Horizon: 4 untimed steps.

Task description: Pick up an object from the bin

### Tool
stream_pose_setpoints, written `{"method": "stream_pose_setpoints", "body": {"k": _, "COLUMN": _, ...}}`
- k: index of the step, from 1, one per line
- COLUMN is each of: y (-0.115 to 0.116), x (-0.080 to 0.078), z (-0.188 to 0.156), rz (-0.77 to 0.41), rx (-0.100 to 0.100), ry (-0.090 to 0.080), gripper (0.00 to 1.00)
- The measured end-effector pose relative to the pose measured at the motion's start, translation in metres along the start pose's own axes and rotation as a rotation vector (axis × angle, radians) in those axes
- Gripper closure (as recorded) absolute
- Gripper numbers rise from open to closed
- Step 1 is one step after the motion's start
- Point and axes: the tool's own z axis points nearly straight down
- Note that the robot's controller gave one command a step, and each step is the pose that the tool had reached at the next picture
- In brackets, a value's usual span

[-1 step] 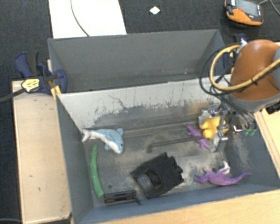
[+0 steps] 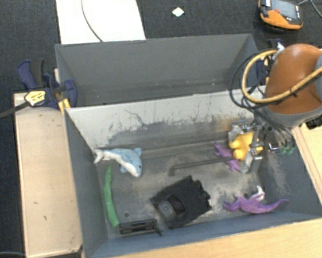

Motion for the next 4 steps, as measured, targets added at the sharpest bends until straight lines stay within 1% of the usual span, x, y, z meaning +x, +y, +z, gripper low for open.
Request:
{"method": "stream_pose_setpoints", "body": {"k": 1, "y": 0.082, "x": -0.012, "z": 0.065, "rz": 0.051, "rx": -0.002, "ry": 0.0, "gripper": 0.0}}
{"method": "stream_pose_setpoints", "body": {"k": 2, "y": 0.084, "x": -0.004, "z": 0.016, "rz": 0.338, "rx": 0.002, "ry": -0.015, "gripper": 0.0}}
{"method": "stream_pose_setpoints", "body": {"k": 3, "y": 0.151, "x": 0.0, "z": 0.036, "rz": 0.144, "rx": -0.002, "ry": 0.0, "gripper": 0.0}}
{"method": "stream_pose_setpoints", "body": {"k": 4, "y": 0.172, "x": 0.014, "z": 0.066, "rz": 0.39, "rx": 0.005, "ry": -0.009, "gripper": 0.0}}
